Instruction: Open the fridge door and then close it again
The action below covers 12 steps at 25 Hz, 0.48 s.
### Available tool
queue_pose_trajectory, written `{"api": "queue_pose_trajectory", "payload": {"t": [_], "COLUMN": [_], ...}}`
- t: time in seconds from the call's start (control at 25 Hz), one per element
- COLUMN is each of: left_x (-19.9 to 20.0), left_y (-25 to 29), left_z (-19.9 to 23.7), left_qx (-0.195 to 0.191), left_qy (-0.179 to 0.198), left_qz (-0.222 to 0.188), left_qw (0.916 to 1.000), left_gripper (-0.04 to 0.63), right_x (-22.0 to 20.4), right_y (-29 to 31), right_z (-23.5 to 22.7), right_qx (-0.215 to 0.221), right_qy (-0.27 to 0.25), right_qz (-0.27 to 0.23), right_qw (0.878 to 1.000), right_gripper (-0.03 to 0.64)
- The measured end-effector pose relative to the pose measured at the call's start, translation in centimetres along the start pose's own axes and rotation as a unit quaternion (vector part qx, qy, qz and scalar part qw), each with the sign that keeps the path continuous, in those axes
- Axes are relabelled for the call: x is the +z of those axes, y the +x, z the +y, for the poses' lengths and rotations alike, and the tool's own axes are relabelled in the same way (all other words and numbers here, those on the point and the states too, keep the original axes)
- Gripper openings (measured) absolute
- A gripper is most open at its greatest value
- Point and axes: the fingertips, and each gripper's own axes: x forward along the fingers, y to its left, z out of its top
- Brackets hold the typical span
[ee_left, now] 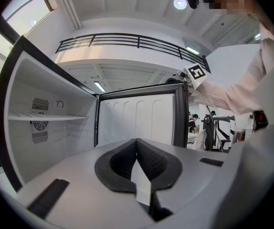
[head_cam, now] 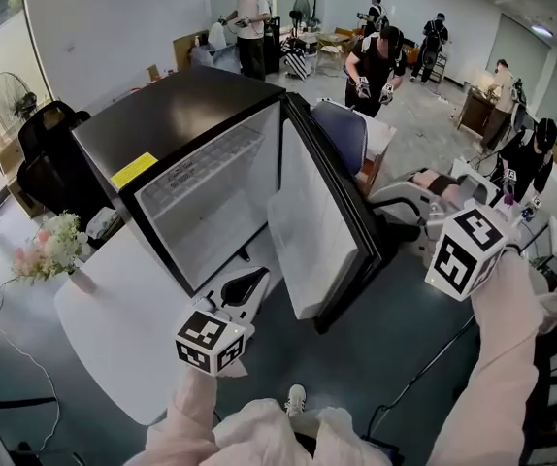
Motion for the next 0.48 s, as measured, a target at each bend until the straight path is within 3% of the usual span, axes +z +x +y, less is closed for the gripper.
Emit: {"api": "queue_pose_trajectory", "payload": {"t": [0.32,0.48], "left_x": [-0.2,-0.3], "left_y": [-2.4,-3.3], "left_z": [1.6,2.2], "left_qx": [0.020,0.026], "left_qy": [-0.008,-0.009], "left_qz": [-0.006,-0.006], "left_qw": [0.9998,0.9996], "left_gripper": [0.011,0.011], "right_x": [3.0,4.0], "right_y": [1.2,1.8], "right_z": [-1.0,-1.3], "right_qx": [-0.006,-0.014], "right_qy": [-0.005,-0.022], "right_qz": [-0.014,0.005], "right_qw": [1.000,1.000], "right_gripper": [0.147,0.132]}}
